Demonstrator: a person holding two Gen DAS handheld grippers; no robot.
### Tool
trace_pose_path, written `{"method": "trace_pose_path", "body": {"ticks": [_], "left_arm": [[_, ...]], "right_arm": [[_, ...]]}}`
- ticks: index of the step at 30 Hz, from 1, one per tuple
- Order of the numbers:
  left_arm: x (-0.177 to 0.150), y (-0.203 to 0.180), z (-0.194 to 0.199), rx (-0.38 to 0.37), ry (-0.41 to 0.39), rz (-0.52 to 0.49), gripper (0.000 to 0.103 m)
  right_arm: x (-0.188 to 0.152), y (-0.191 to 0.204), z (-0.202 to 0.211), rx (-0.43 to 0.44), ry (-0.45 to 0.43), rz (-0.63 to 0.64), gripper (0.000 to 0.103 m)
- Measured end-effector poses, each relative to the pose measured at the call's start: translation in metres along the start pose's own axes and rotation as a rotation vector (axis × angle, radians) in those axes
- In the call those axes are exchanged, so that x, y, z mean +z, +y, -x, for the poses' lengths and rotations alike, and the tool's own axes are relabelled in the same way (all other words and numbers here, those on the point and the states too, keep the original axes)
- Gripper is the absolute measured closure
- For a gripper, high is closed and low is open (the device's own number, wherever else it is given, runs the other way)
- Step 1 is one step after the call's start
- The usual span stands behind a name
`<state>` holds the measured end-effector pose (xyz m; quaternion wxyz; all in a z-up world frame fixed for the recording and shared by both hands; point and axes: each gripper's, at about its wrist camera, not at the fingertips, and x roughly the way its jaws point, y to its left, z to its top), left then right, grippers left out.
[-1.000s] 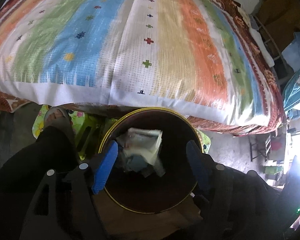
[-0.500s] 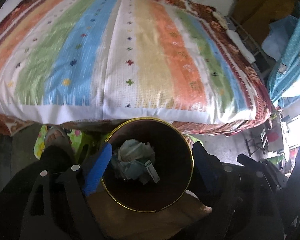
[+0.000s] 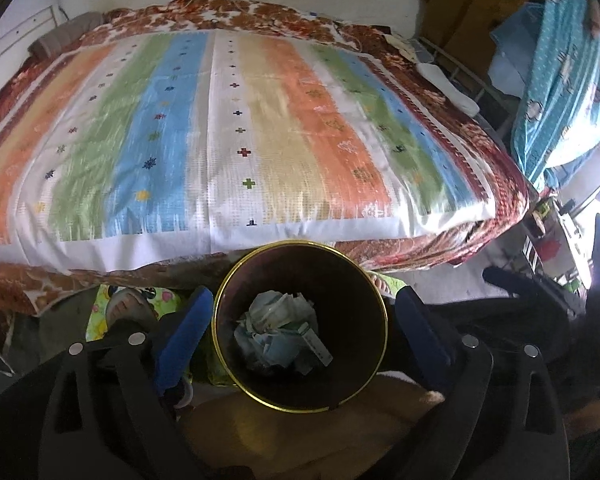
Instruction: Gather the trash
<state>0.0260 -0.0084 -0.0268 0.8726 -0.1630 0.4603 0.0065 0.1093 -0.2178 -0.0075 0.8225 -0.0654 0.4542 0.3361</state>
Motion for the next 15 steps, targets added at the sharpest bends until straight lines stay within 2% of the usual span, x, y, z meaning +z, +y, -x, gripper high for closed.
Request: {"method": "trace_pose_path", "body": {"ticks": [15], "left_arm": [[-0.027, -0.004, 0.024, -0.028, -0.066, -0.04, 0.007]], "right_arm": [[-0.022, 0.008, 0.027, 0.01, -0.05, 0.035, 0.009]]}}
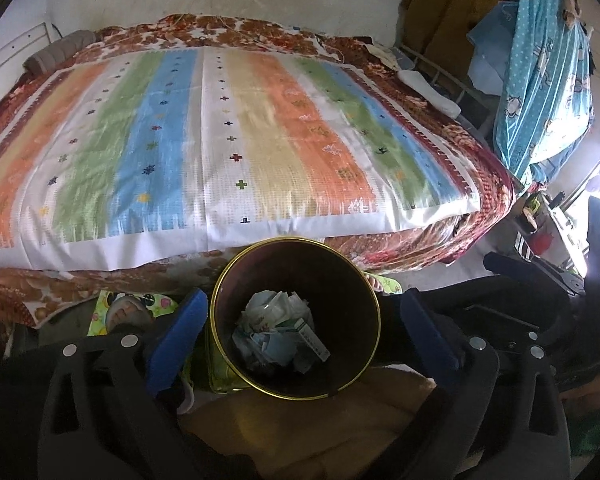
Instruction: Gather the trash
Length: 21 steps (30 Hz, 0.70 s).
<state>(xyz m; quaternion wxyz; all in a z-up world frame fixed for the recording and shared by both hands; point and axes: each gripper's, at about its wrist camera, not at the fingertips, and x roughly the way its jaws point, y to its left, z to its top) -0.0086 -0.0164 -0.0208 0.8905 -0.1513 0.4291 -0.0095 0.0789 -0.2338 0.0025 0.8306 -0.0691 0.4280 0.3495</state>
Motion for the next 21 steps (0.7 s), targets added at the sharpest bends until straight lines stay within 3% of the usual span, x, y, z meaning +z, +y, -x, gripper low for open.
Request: {"method": "trace_pose_path", "body": {"ticks": [7, 14, 21], "left_arm": [[-0.016, 0.004, 0.011, 0.024, -0.026, -0.019, 0.006], [-0.021, 0.008, 0.011, 0.072, -0.046, -0.045, 0.006], [-0.018, 0.012, -0.003, 0.08, -0.007, -0.016, 0.006]], "right_arm": [[-0.01, 0.004, 0.014, -0.026, -0.034, 0.041, 0.009], [-0.008, -0.004, 0.01, 0.006, -0.025, 0.002, 0.009], [-0.006, -0.009, -0.003, 0.033, -0.005, -0.041, 0.009]]}}
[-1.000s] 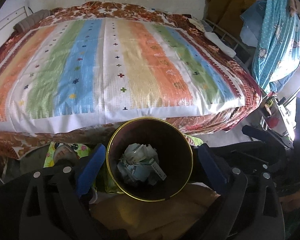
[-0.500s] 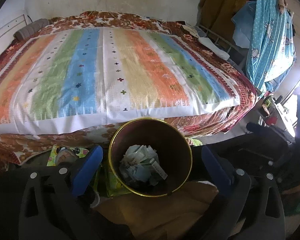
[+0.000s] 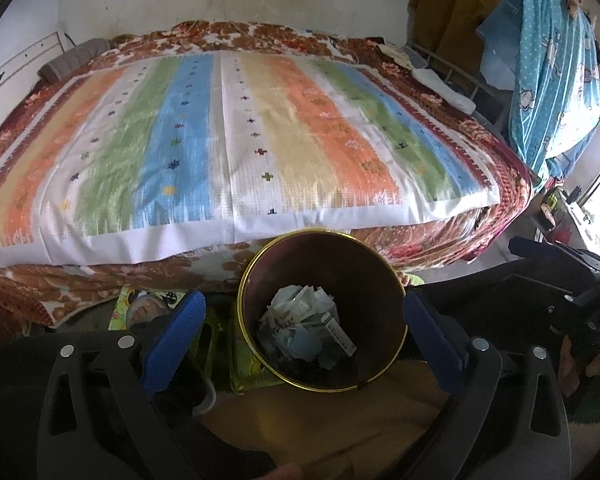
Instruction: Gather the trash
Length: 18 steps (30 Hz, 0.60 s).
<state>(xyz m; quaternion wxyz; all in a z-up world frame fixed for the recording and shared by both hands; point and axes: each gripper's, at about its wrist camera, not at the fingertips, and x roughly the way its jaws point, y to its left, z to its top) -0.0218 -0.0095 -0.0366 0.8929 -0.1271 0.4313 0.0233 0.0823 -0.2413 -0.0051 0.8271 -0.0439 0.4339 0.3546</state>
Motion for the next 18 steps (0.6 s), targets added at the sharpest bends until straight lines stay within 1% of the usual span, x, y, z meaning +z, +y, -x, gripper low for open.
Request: {"method": "trace_pose_path", "body": {"ticks": [6, 18], "left_arm": [[0.0013, -0.0032, -0.0107, 0.0, 0.038, 0.008, 0.006], [-0.0005, -0.0063, -0.0107, -0.003, 0.044, 0.004, 0.006]], "right_arm": [[-0.001, 0.0042, -0.0054, 0.0, 0.015, 0.015, 0.009], [-0.0009, 0.0071, -0.0073, 0.003, 0.019, 0.02, 0.009]]}}
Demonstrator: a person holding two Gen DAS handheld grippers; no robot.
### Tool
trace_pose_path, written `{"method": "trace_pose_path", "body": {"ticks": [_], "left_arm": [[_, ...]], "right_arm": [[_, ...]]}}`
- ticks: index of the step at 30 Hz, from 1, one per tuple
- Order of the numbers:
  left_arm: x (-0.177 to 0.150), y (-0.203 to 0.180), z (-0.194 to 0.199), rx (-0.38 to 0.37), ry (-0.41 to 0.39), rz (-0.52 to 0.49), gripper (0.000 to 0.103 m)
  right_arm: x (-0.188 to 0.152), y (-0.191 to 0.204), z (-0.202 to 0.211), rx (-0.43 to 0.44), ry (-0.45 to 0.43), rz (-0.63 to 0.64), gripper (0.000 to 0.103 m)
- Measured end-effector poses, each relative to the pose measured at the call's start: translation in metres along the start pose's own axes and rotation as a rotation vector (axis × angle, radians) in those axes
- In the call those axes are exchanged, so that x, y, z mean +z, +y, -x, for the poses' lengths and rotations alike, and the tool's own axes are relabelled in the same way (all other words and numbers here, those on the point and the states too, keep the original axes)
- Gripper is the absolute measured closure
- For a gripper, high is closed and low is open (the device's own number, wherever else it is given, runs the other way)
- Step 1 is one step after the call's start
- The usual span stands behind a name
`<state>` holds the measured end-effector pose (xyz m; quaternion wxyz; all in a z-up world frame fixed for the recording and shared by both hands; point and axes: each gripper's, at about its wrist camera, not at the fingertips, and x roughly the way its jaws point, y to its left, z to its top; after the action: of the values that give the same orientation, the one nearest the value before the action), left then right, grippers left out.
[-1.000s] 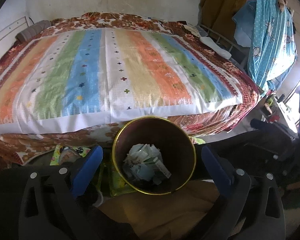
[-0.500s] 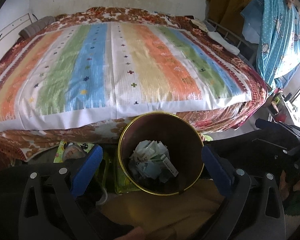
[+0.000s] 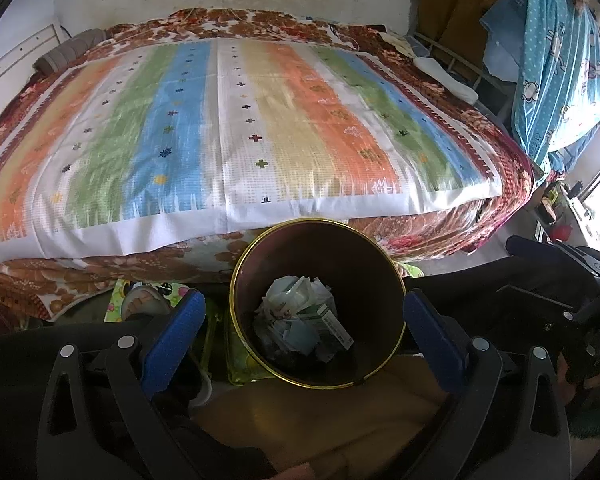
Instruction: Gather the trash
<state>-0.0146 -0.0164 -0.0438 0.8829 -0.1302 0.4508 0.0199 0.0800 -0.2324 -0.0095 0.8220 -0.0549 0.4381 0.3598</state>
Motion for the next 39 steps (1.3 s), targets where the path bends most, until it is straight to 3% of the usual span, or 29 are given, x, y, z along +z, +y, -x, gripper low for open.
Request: {"method": "trace_pose_path", "body": {"ticks": [39], "left_arm": [[-0.0023, 0.0004, -0.0002, -0.013, 0.013, 0.006, 0.006]], "right_arm": [[-0.0009, 0.0072, -0.0023, 0.005, 0.005, 0.013, 0.009]]}}
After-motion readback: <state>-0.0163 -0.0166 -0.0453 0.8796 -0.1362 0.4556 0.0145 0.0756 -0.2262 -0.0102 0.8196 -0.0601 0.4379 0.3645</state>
